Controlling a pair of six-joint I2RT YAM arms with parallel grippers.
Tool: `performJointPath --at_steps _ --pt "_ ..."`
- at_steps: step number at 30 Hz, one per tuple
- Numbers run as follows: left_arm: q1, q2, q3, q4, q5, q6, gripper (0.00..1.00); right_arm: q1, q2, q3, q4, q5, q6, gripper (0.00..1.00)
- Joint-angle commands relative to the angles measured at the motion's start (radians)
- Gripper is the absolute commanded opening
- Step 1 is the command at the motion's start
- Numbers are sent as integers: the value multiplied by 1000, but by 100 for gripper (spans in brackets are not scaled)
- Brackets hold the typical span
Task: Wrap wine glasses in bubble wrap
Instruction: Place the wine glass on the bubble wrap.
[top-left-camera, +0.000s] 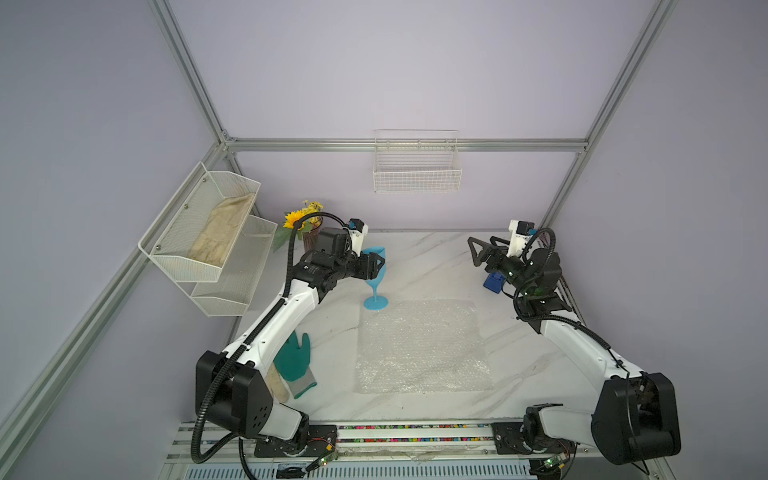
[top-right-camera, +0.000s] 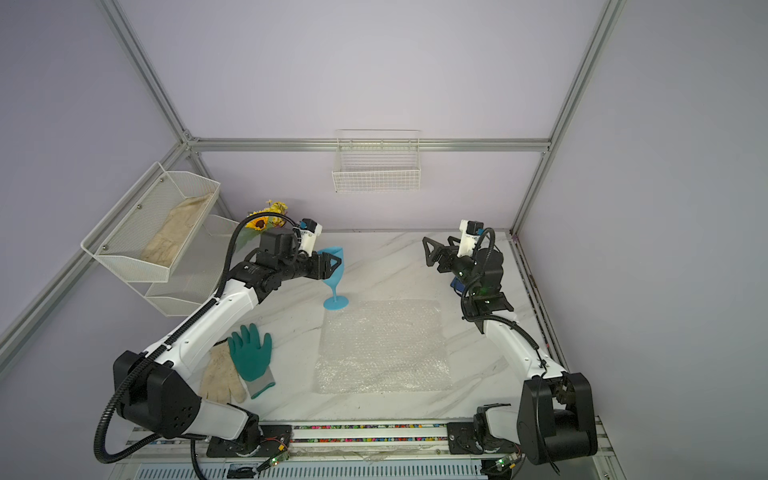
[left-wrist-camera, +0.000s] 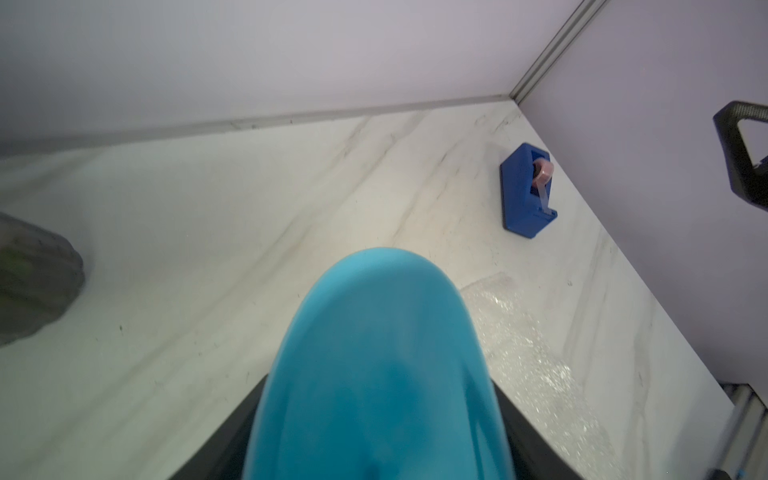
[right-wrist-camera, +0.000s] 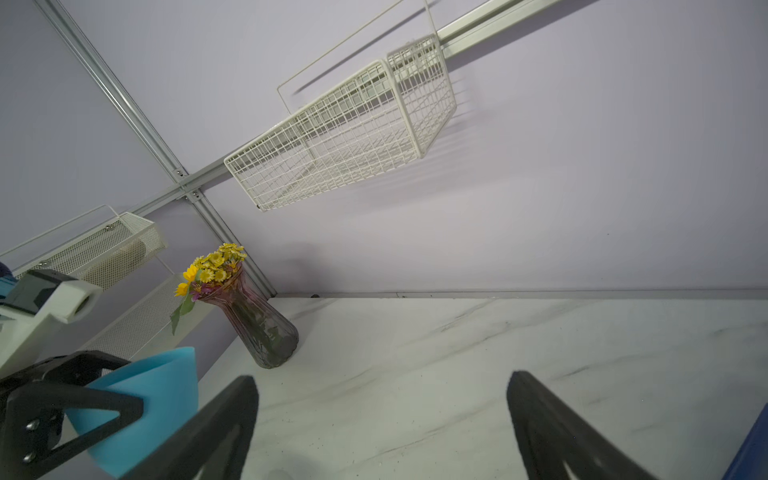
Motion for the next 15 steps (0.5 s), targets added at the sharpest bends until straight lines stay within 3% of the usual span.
performJointPath --at_steps 1,3,10,15 --pt "-19 22 64 -333 154 -68 70 7 -41 8 -86 -12 66 97" --pt "-45 13 25 -350 225 -96 68 7 -50 2 -102 -29 112 97" --pt "-122 4 -76 -379 206 -199 68 14 -52 -18 -167 -108 212 96" --pt "-124 113 -62 -448 192 -155 66 29 -42 -36 -184 -124 255 94"
